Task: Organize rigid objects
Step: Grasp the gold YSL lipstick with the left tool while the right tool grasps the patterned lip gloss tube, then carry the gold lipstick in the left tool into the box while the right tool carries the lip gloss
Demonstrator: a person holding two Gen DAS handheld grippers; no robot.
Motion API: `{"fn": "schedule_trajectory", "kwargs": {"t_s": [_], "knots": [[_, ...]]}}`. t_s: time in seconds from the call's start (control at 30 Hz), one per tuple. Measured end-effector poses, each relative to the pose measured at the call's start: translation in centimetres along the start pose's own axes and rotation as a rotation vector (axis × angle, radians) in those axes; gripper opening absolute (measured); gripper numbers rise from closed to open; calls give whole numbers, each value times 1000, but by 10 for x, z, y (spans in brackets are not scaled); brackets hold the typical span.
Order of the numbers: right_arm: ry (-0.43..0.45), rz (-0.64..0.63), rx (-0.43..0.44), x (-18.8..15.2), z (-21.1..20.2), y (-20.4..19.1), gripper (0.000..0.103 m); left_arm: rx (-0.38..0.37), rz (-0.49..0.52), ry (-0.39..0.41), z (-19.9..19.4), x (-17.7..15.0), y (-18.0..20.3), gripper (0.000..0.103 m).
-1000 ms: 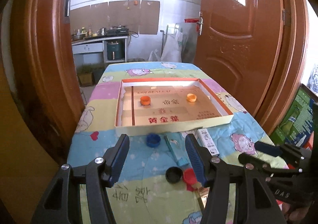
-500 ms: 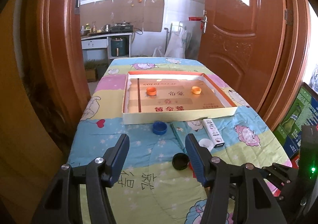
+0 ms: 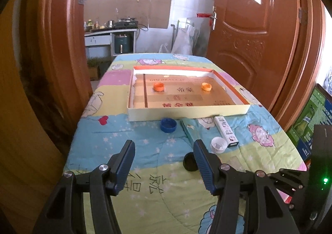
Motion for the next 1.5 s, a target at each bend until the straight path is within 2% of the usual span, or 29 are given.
{"fn": "schedule_trajectory", "kwargs": {"t_s": [0.13, 0.3, 0.4, 0.53, 0.63, 0.73, 0.83, 1.17, 1.5], "knots": [[2, 23, 31, -1, -2, 5, 20, -53, 33, -40, 2, -10, 11, 59], [40, 74, -3, -4, -18, 29, 20, -106, 79, -85, -2, -33, 42, 59], [61, 93, -33, -5, -26, 41, 20, -87, 104, -115, 5, -51, 61, 59], [75, 108, -53, -9, -33, 52, 20, -40, 125, -160, 18, -72, 73, 49], [79, 120, -53, -13, -35, 57, 20, 2, 134, -154, 23, -79, 74, 49], [80, 132, -48, -16, -35, 61, 20, 20, 128, -168, 30, -84, 70, 37], [83, 139, -45, -18, -36, 63, 20, -9, 120, -153, 27, -85, 71, 18], [102, 150, -32, -19, -40, 66, 20, -50, 102, -129, 19, -81, 73, 18], [148, 148, -16, -6, -54, 66, 20, -51, 61, -62, -1, -53, 68, 18]]}}
Point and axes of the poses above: each gripper's, at about its wrist camera, not at the fingertips, and z roughly the way its jaws point, y to its right, x to its top, the point moved 8 cm from there along z, roughly the way its jaws point, and after that the axes turned 8 degrees about -z, right-handed, at the moved point
